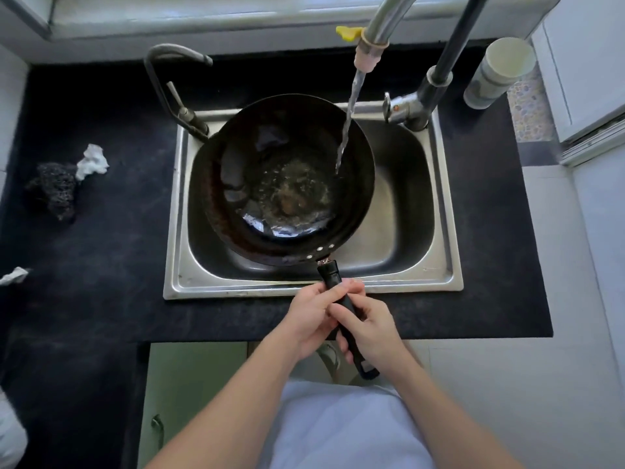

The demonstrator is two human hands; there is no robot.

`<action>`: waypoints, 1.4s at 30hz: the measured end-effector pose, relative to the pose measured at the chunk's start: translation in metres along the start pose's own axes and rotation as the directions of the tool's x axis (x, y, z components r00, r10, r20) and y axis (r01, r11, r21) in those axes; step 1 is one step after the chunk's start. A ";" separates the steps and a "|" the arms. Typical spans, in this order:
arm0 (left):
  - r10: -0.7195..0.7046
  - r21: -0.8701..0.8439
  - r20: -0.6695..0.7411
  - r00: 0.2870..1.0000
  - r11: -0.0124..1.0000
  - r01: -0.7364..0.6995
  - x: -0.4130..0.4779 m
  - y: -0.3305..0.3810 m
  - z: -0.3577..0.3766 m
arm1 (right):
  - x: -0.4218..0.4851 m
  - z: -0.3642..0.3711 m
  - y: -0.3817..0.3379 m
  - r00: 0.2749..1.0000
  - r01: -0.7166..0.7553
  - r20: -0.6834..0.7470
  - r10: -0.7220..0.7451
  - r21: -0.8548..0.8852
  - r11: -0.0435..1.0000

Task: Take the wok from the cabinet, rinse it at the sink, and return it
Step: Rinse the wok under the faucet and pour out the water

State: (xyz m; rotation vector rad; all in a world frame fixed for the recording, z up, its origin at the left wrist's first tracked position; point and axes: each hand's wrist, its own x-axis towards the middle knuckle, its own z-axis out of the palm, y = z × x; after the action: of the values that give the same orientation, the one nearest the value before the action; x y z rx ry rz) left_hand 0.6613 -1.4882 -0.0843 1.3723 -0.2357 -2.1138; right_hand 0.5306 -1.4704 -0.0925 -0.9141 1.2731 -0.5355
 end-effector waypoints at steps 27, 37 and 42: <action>-0.057 0.186 -0.146 0.988 0.979 0.084 -0.008 -0.013 -0.012 | -0.012 -0.005 0.015 0.998 0.006 0.058 0.016 -0.359 0.933; -0.073 0.109 -0.193 0.979 0.989 0.095 -0.011 -0.018 -0.008 | 0.078 -0.092 -0.114 0.931 0.094 -0.273 -0.242 -0.462 0.882; -0.071 0.132 -0.210 0.975 0.986 0.100 -0.013 -0.016 -0.007 | 0.142 -0.105 -0.182 0.779 0.223 -0.386 -0.494 -0.565 0.794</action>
State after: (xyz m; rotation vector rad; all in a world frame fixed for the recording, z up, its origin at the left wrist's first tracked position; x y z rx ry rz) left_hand 0.6645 -1.4669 -0.0849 1.6994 -0.2509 -2.0377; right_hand 0.4897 -1.7118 -0.0271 -1.5522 1.7811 -0.8317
